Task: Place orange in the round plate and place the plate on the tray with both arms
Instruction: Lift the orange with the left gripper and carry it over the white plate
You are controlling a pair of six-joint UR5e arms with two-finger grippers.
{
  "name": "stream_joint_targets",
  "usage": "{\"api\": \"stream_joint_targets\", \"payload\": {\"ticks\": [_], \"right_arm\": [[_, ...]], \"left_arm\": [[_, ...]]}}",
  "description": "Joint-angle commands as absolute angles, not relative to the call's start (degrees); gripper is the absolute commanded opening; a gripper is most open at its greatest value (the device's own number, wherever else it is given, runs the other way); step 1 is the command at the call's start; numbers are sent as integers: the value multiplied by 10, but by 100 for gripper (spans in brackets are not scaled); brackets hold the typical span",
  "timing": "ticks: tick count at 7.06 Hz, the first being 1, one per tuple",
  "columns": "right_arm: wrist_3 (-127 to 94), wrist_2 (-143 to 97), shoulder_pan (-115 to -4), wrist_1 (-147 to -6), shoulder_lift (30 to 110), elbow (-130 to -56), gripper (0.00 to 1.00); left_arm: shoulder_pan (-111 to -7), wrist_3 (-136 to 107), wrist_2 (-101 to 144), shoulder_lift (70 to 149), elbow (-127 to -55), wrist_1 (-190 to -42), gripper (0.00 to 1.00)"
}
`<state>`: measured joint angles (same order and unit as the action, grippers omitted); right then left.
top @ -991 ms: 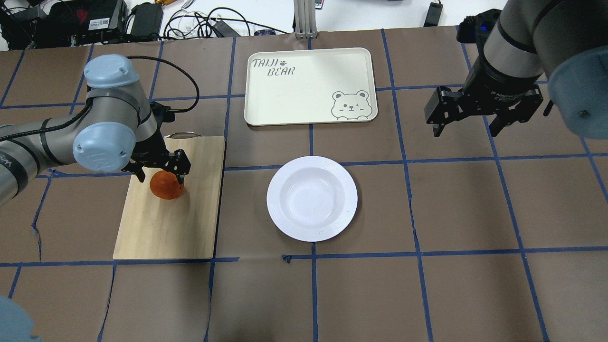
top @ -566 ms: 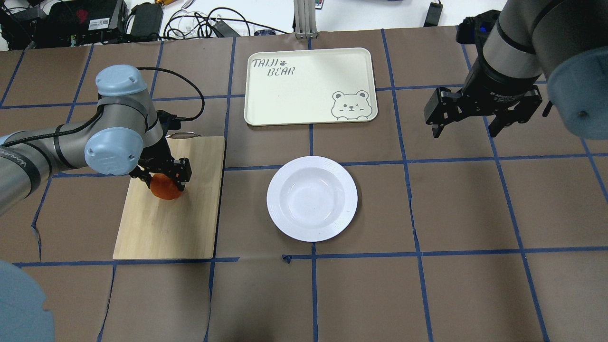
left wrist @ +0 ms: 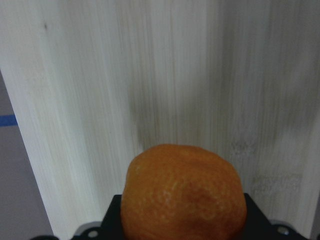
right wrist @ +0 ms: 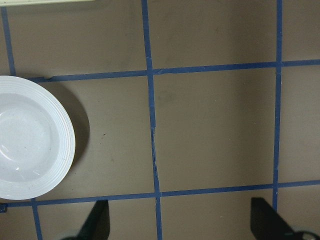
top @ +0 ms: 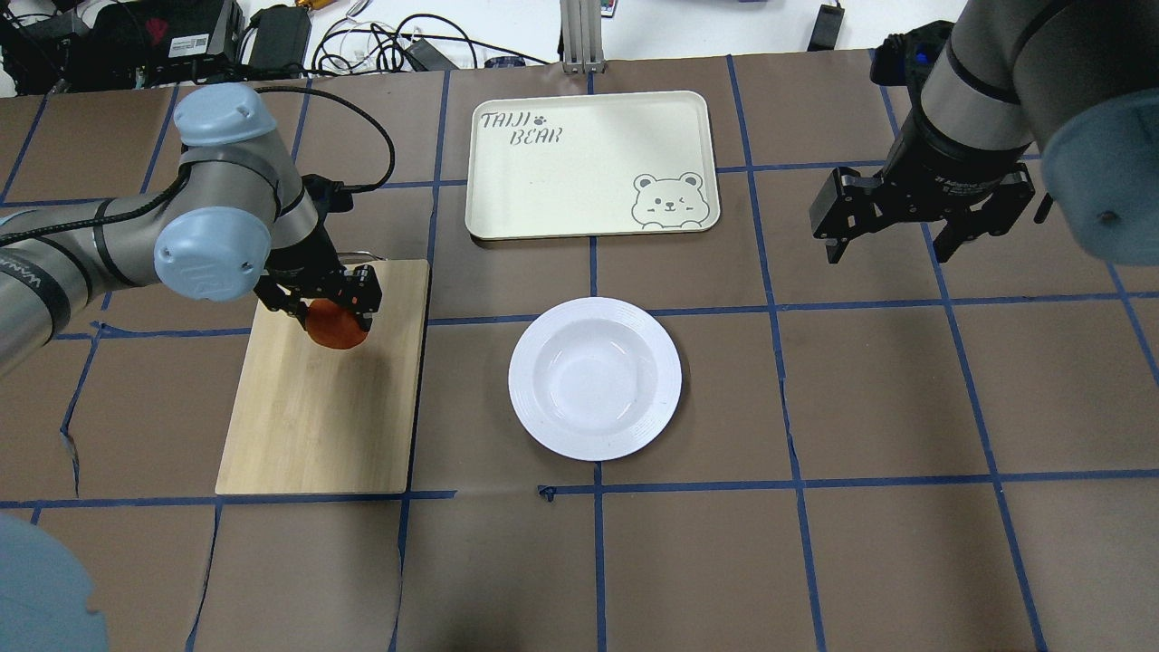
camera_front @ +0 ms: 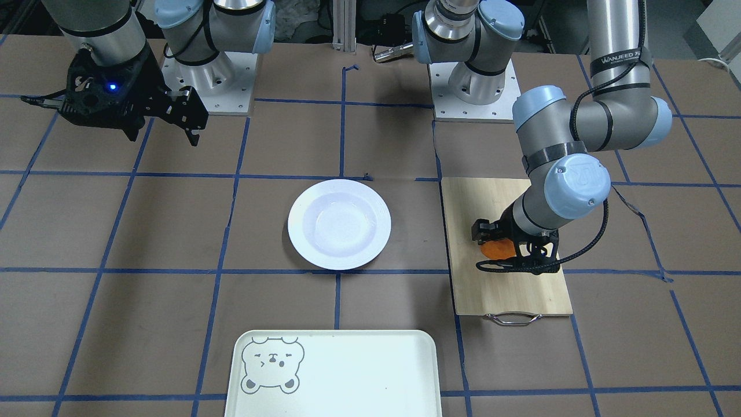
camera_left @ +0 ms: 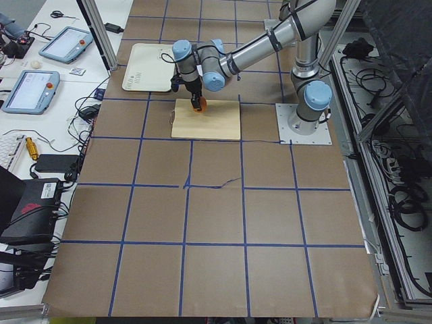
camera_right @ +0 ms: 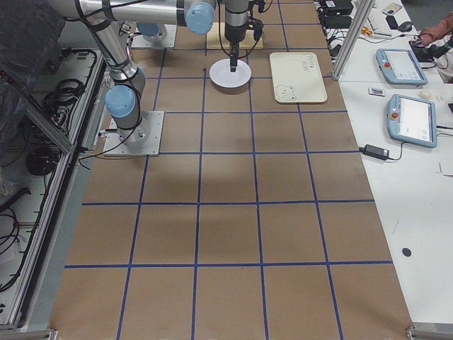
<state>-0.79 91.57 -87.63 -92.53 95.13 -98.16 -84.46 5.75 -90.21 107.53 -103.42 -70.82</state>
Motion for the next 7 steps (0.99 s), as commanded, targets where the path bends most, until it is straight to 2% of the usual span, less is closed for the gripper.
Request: {"api": "stream_joint_targets", "payload": {"ticks": [1,4,7], "right_arm": [[-8,918,-877,-925,951,-982,100],[-8,920,-876,-925,951,-982,100],[-8,921,-876,-925,951,-982,100]], "left_arm": [[-943,-89,-834,1074,-1010,-739,15],[-1079,-213,-787,1107,-1015,-663,16],[-1105,-201,-765,1135,-1029,-647,17]]}}
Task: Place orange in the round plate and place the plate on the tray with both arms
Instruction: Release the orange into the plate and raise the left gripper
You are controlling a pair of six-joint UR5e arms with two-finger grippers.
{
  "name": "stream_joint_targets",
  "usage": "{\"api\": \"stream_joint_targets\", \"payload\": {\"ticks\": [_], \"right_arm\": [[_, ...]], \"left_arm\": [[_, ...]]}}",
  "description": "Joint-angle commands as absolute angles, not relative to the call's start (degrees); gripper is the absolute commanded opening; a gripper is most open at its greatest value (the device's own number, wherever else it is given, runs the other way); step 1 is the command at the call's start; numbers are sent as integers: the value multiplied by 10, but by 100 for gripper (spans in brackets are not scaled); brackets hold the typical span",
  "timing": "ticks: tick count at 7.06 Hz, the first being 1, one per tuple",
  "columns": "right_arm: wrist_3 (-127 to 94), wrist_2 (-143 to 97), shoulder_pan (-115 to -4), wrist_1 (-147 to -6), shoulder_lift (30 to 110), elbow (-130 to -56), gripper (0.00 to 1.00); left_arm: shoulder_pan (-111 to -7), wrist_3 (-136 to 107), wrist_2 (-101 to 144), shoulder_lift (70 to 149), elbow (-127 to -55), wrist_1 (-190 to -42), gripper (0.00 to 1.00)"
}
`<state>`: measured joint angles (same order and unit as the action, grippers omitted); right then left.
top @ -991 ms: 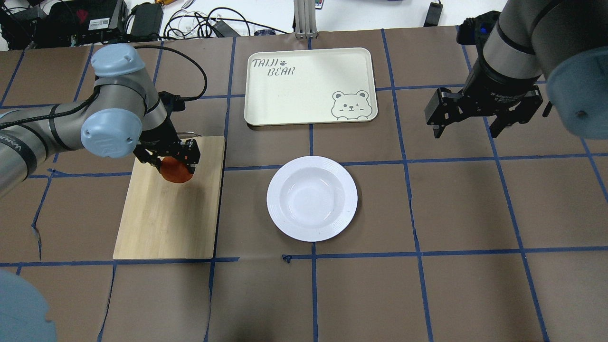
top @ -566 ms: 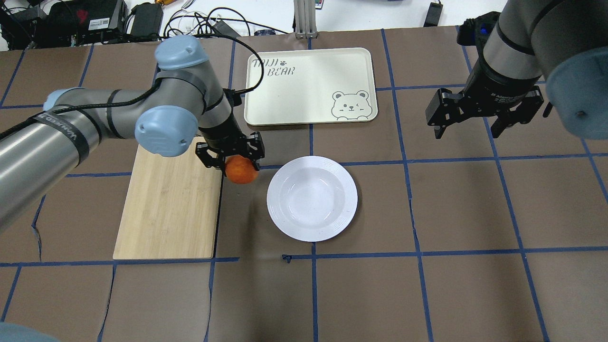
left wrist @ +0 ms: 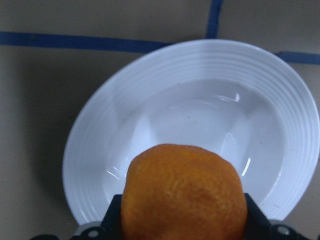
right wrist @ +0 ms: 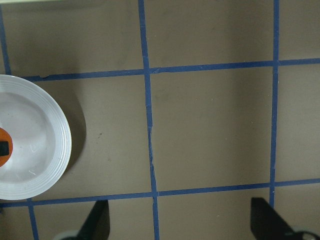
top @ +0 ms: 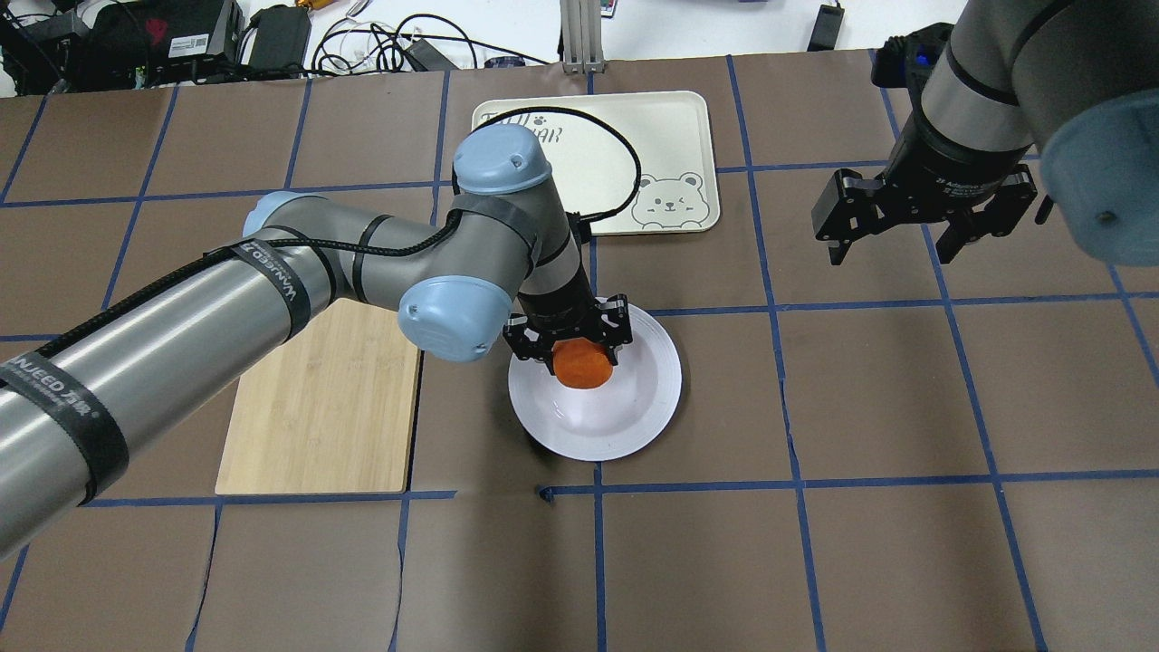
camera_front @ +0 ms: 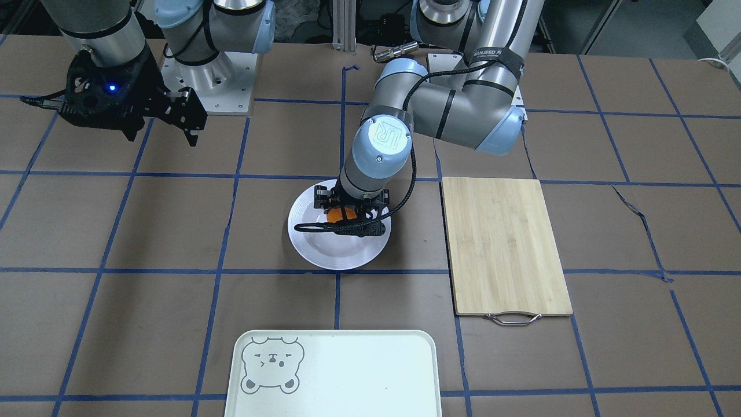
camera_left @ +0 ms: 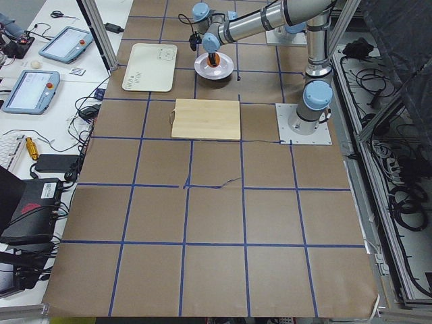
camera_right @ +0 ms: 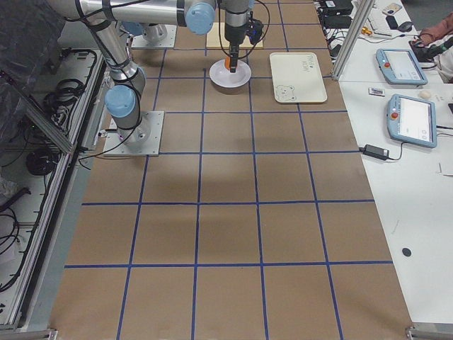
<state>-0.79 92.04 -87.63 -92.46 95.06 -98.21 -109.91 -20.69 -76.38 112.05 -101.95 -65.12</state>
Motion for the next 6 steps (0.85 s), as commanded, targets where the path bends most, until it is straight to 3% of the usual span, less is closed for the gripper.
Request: {"api": "stream_joint_targets", "payload": {"ticks": [1,2,3,6], "right_arm": [[-8,919,-878,-926,951,-982,100],[-8,917,-879,-925,945,-983,100],[-8,918,-875,-927,944,-983,100],[1,908,-871,-938,940,-982,100]], "left_arm": [[-1105,-200,-785,1142,-1038,-640,22],[-1105,-197,-793,1143,-1037,-636,49],[-1105,-210,-790,1141,-1031,-634,99],[-1066,-200,-779,1088,-962,-669,100]]}}
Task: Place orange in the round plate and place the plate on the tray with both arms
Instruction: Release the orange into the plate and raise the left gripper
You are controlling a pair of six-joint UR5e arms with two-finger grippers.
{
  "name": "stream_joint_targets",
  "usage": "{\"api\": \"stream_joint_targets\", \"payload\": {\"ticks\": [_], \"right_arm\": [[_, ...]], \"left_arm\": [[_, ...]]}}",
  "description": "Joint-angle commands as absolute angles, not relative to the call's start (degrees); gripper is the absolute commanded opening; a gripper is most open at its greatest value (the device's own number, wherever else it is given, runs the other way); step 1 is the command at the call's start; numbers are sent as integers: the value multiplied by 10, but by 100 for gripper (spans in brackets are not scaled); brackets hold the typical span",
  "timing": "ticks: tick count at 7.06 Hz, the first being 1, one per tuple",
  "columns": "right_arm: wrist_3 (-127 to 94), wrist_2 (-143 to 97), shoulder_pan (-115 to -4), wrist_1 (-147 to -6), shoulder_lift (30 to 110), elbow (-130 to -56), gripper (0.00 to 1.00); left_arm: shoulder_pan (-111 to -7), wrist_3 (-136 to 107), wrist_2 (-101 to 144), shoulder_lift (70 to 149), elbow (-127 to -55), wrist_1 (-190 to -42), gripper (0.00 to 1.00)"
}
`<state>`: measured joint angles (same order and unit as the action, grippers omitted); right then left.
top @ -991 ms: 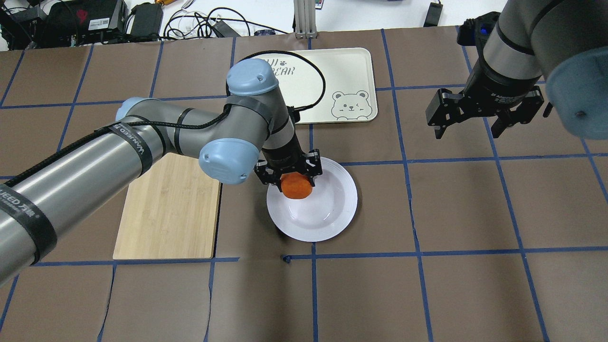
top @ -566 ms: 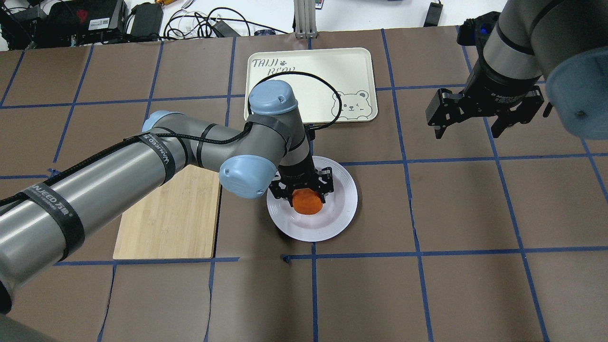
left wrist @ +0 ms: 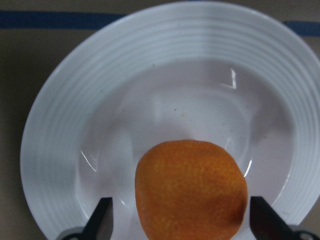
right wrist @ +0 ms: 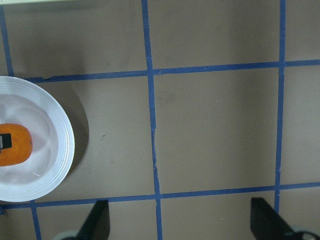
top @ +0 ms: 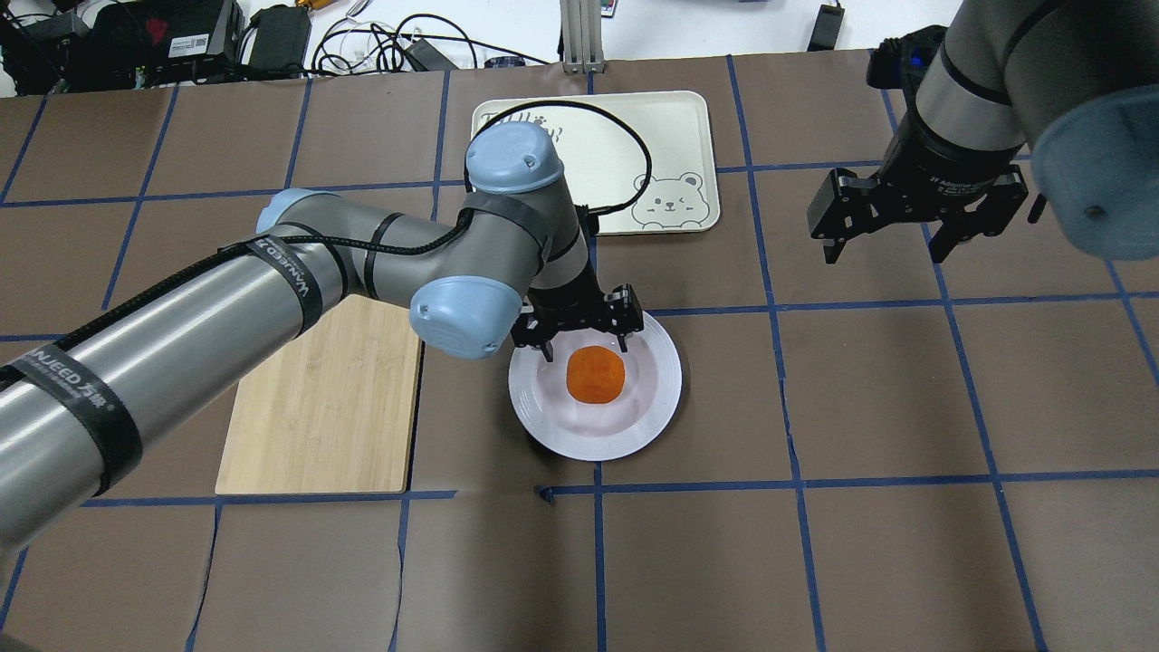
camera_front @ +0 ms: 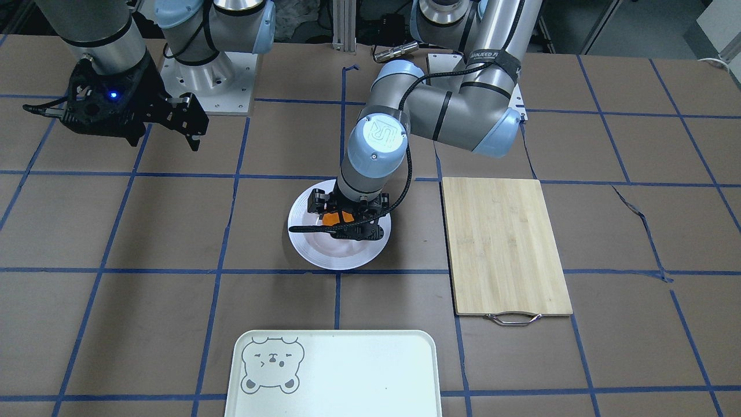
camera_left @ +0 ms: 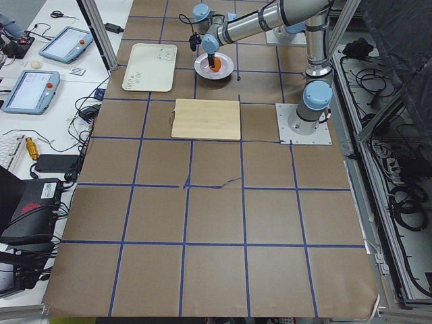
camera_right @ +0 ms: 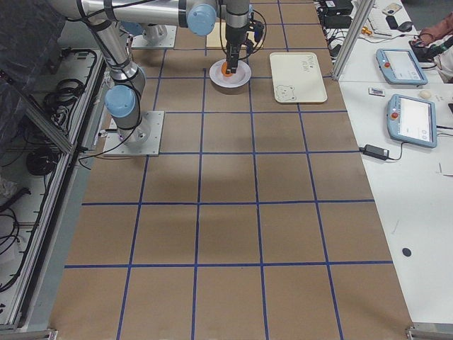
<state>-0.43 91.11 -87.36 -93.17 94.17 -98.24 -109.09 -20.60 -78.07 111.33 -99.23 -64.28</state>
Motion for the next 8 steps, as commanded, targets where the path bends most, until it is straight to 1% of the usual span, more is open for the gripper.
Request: {"api": "stream_joint_targets", "payload": {"ticks": [1,2,3,4,5,6,7,8], "right_arm": [[1,907,-850,-935,915,-979,100],[2,868,-835,-939,901,-981,100],[4,804,-826,-951,879,-982,100],[7,769,-824,-969,850,-983,100],[7,718,-824,-999,813,-990,100],[7,678,-824,-1050,796,-1012,100],[9,628,-825,-1107,781,-1046,100],[38,566,-825,-1173,763,-1085,100]], "left_arm": [[-1023,-177,-781,1055,-931,-725,100],[-987,-122,-818,1015,-886,-822,100],[-974,-97,-871,979,-849,-913,100],[-966,-62,-922,950,-847,-924,100],[-942,-55,-922,941,-858,-892,100],[-937,-59,-923,933,-878,-833,100],[-933,-62,-918,928,-900,-774,100],[-933,-67,-896,926,-903,-768,100]]}}
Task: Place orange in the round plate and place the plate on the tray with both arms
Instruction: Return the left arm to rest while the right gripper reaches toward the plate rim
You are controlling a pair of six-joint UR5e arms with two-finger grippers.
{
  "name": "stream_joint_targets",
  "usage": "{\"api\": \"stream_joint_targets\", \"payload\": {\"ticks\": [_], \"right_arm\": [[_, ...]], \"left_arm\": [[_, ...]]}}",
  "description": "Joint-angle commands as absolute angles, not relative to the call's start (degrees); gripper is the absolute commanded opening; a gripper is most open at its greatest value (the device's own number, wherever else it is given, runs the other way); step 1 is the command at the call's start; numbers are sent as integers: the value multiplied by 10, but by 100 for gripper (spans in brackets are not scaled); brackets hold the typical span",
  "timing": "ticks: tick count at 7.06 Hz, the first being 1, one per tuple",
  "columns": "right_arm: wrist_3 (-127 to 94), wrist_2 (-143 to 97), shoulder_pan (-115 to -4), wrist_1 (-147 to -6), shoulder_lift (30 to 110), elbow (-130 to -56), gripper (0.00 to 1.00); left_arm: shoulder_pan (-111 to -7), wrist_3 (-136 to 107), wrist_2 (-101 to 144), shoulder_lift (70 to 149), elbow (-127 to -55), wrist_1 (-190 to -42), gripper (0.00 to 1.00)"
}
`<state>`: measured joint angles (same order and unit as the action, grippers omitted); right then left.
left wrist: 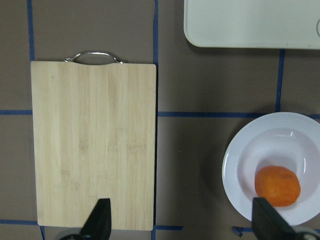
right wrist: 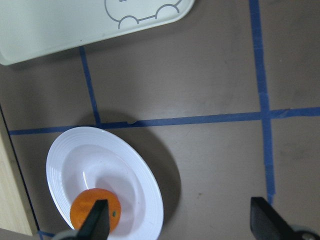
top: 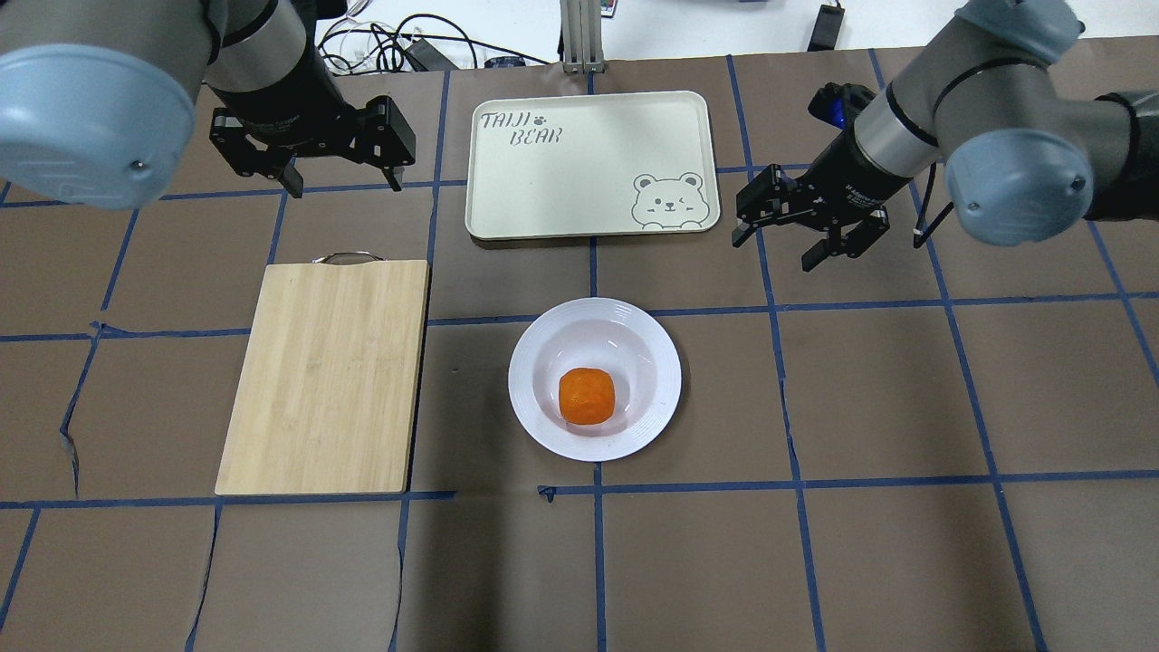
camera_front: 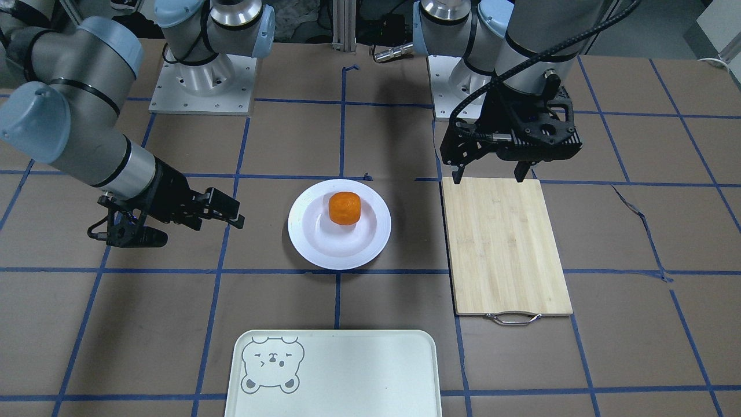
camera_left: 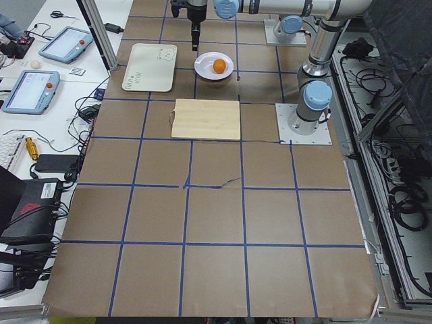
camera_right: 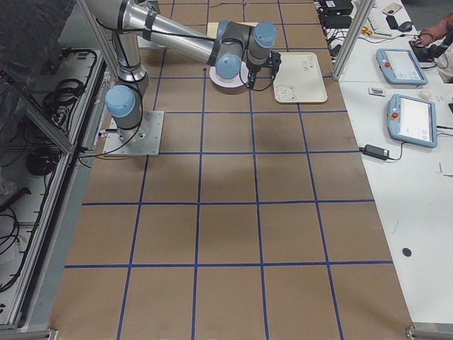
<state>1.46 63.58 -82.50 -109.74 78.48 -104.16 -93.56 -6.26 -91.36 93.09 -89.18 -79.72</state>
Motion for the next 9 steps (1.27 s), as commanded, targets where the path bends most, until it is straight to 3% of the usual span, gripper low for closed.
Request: {"api": "stream_joint_targets", "payload": {"ticks": [1,3,9], "right_arm": [[46,545,-825,-1245,735,-1112,100],[47,467,-826,-1296,699,-1146,100],[103,471,-869,-1383,677,-1199,100]], "left_arm": [[-931,-71,-893,925,-902,-779,100],[-927,-69,-897,924,-876,-860,100],[-925,-66,-901,924,-869,-873,100]]}}
